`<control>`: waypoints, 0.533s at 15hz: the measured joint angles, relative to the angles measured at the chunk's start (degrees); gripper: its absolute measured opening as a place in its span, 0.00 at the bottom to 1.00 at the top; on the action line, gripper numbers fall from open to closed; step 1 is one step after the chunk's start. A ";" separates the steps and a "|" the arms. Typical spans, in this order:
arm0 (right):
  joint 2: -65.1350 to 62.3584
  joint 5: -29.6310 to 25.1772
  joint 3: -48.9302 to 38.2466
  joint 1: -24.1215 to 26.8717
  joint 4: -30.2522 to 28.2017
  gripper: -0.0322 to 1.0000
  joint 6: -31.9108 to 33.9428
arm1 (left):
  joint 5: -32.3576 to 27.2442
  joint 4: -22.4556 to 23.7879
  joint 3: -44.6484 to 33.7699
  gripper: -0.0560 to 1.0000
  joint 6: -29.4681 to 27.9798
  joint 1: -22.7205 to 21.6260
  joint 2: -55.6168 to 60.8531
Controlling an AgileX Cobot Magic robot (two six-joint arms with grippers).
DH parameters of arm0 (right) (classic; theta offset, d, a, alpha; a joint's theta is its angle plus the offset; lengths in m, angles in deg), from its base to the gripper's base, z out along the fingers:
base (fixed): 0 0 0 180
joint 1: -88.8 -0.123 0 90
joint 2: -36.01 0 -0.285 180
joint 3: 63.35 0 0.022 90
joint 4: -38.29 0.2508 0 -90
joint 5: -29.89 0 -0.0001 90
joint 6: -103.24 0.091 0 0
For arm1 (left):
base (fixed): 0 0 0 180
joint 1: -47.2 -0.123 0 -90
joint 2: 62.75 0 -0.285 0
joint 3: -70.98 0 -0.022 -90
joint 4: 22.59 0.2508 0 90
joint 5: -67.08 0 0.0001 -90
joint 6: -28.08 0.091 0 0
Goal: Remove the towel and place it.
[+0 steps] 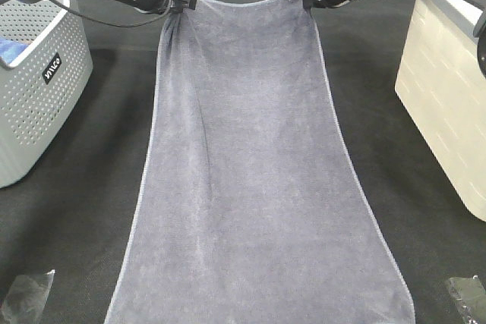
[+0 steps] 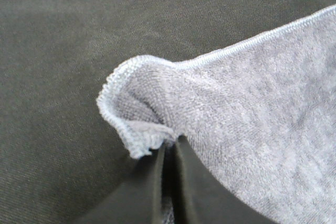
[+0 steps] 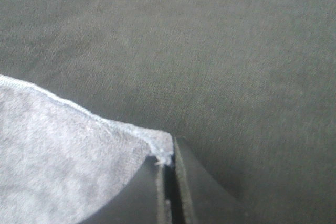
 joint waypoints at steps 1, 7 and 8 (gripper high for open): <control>0.57 0.40 0.00 0.00 0.00 0.05 0.00 | 0.23 0.00 0.06 0.07 0.40 0.00 -0.17; 2.92 2.23 0.00 0.00 0.00 0.05 0.00 | 3.09 -0.11 0.06 0.07 1.32 0.00 -2.98; 3.55 2.69 0.00 0.00 0.00 0.05 0.00 | 3.67 -0.52 0.06 0.07 1.60 0.00 -3.44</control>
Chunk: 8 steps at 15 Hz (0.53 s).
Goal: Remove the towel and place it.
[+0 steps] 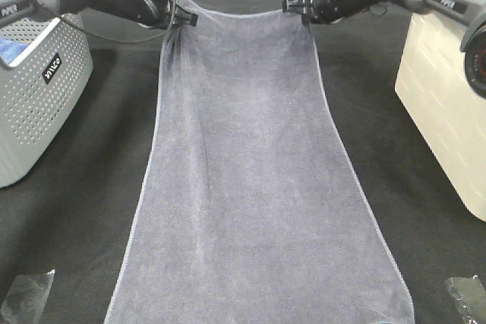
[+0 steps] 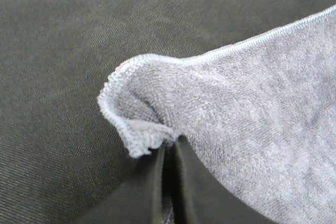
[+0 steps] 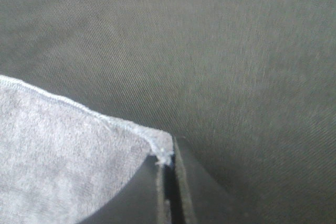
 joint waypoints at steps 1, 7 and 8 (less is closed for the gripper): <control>1.26 0.34 0.00 0.00 0.00 0.05 0.00 | 0.97 -0.80 0.00 0.07 0.23 0.00 -1.03; 3.04 1.95 0.00 0.00 0.00 0.05 -0.06 | 4.41 -0.80 0.06 0.07 0.29 0.00 -4.07; 3.04 1.95 0.00 0.00 0.00 0.05 -0.06 | 4.64 -0.86 0.06 0.07 0.29 0.00 -4.30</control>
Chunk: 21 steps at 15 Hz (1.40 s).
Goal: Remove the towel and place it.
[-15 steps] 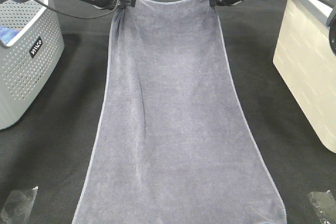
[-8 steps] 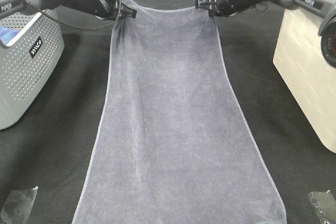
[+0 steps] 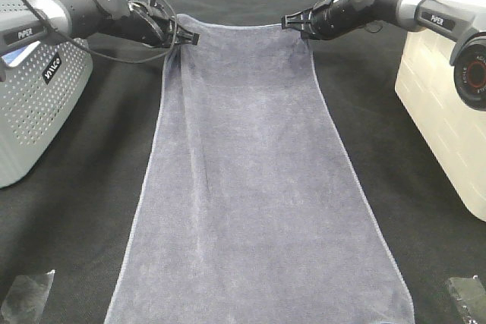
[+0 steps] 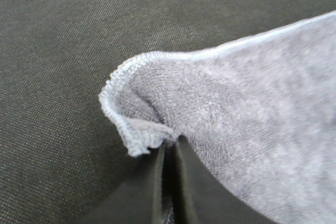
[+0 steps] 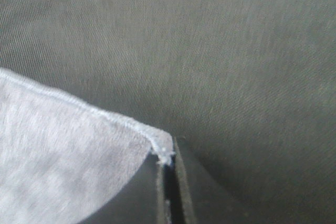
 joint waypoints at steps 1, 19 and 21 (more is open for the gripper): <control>0.00 0.00 0.00 0.00 0.00 0.05 0.00 | 0.34 0.00 0.00 0.07 0.00 0.00 -0.11; 1.20 5.73 0.00 0.29 -2.69 0.71 -6.02 | 12.78 -2.52 0.23 0.62 0.34 1.32 -2.41; 1.20 6.25 0.00 1.55 -5.61 0.73 -6.02 | 10.54 -1.78 0.23 0.62 0.34 1.20 -2.41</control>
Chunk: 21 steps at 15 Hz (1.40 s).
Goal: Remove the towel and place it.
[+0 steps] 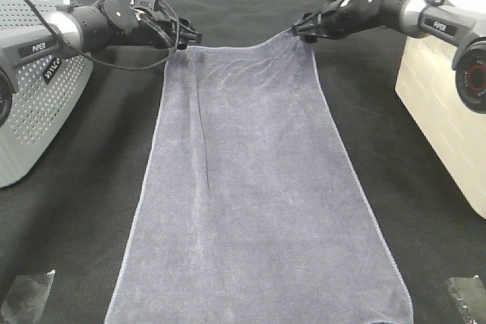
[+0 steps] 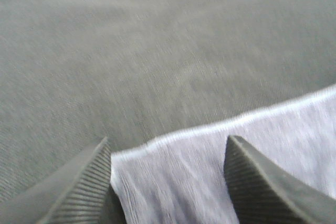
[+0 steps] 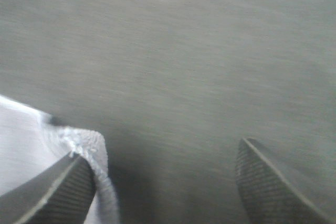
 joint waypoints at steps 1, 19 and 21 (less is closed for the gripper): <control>0.00 0.11 0.00 0.63 -0.63 0.73 0.00 | -0.92 0.46 0.00 0.62 0.00 0.00 0.00; -3.27 -20.11 0.00 1.20 5.67 0.73 0.00 | -7.33 1.43 0.00 0.62 0.00 -0.06 0.69; -5.16 -24.81 0.00 1.26 8.08 0.73 0.00 | -11.97 1.72 0.00 0.62 0.00 -0.06 1.78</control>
